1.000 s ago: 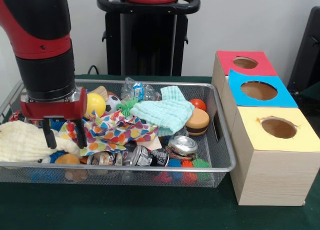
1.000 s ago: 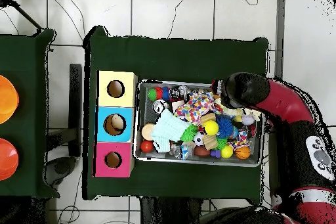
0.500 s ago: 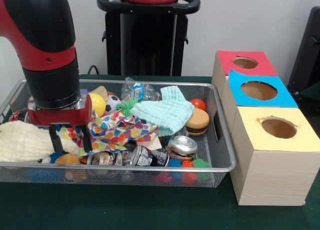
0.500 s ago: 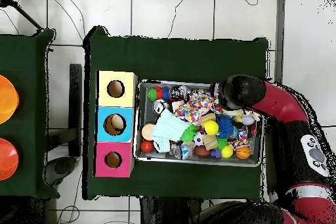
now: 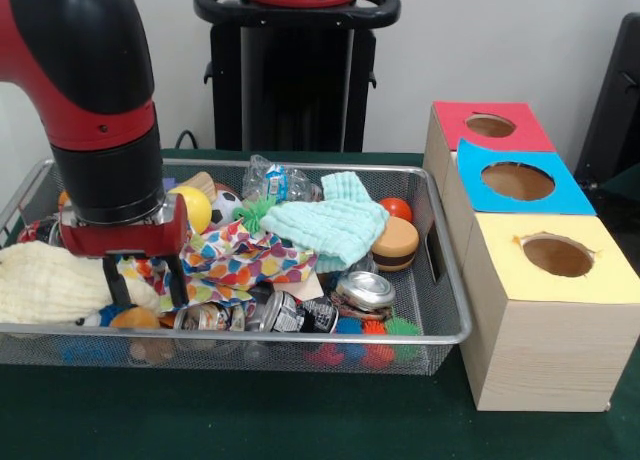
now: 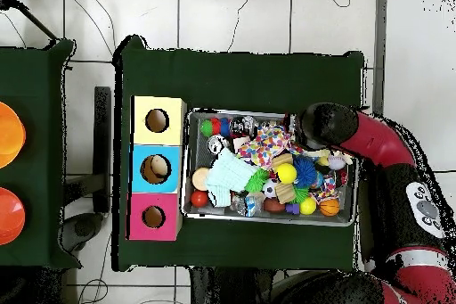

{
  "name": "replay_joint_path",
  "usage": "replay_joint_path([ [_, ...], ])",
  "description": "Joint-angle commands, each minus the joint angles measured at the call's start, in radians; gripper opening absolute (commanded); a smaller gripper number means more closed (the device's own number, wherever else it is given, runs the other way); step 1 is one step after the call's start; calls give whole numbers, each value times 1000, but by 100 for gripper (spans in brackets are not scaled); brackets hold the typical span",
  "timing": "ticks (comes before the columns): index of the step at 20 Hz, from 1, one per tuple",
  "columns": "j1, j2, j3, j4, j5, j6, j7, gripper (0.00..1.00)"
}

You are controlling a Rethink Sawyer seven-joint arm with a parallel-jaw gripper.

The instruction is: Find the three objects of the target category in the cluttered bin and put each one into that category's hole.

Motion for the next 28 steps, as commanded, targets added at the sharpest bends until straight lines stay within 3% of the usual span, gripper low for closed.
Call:
replay_joint_path([
  [1,-25,38,85,-21,-24,-35,-31,100],
  [28,-41,69,103,-77,-22,4,-75,100],
])
